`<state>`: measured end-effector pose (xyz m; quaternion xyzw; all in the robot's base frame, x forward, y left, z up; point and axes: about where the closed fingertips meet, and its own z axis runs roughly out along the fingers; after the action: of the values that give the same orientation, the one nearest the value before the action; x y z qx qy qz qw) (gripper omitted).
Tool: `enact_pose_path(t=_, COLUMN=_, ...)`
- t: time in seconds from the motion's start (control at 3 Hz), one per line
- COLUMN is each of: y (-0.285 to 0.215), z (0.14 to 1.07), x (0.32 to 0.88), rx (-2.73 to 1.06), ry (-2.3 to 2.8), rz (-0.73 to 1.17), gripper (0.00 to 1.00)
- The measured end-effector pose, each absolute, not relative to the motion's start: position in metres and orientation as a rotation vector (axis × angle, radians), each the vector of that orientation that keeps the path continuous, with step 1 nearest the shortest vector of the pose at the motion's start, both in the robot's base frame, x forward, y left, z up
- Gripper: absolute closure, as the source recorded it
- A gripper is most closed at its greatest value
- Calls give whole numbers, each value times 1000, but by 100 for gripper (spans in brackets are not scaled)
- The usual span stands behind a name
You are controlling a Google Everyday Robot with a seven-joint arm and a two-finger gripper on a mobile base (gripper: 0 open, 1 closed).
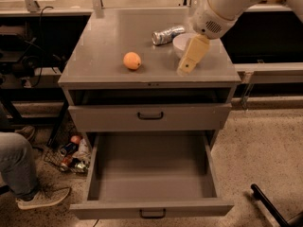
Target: Place orange into middle drawer
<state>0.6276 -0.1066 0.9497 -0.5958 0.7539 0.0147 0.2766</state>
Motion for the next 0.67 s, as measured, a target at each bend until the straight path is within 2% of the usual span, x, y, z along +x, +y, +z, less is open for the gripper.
enact_pose_path(t=0.67, y=-43, z=929, x=678, rx=-1580, ry=1935, rz=186, gripper=0)
